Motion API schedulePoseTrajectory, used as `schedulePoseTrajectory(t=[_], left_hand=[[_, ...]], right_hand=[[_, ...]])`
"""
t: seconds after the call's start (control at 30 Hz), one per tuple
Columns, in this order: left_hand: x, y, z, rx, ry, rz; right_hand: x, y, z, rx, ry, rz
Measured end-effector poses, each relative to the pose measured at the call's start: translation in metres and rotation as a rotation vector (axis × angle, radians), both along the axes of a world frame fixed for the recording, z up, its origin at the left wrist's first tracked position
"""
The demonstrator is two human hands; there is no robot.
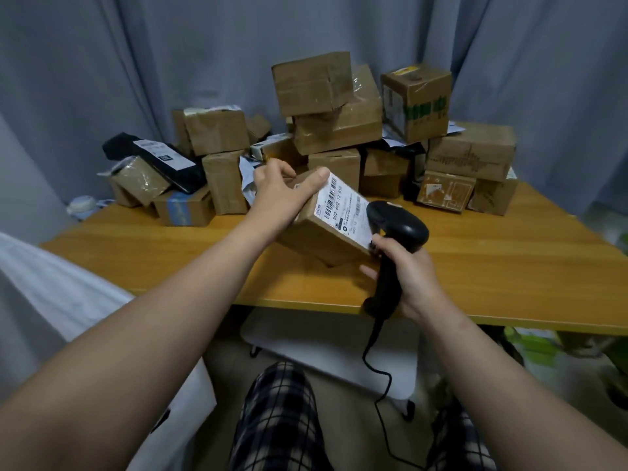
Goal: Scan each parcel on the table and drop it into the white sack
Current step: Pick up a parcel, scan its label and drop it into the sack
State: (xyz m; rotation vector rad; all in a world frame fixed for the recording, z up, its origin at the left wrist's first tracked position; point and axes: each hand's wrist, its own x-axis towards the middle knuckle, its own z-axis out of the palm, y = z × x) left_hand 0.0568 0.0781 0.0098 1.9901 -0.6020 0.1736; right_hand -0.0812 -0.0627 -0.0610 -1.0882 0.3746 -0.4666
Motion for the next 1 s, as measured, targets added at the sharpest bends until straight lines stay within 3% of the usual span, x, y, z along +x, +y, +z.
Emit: schedulePoseTrajectory(t=[0.1, 0.23, 0.4, 0.57, 0.73, 1.0], left_hand=[[0.000, -0.002, -0.005, 0.190, -0.082, -0.078], [-0.003, 0.001, -0.020, 0.456, 0.027, -0.126], [-0.014, -0.001, -0.030, 0.212, 0.194, -0.043], [-0.007, 0.010, -0.041, -0.012, 0.093, -0.036], [0.014, 0.036, -0.040, -0.056, 0.159, -0.135], [0.022, 0.048, -0.046, -0.162, 0.211, -0.153]], right_hand=[[0.001, 0.008, -0.011, 0.030, 0.071, -0.043], [0.006, 0.019, -0.022, 0.072, 0.133, -0.097], [0.006, 0.023, -0.021, -0.066, 0.188, -0.021], [-0.001, 0.015, -0.011, -0.270, 0.275, 0.141], [-0.015, 0.013, -0.006, -0.614, 0.037, 0.009], [-0.012, 0.027, -0.011, -0.613, -0.018, -0.016]])
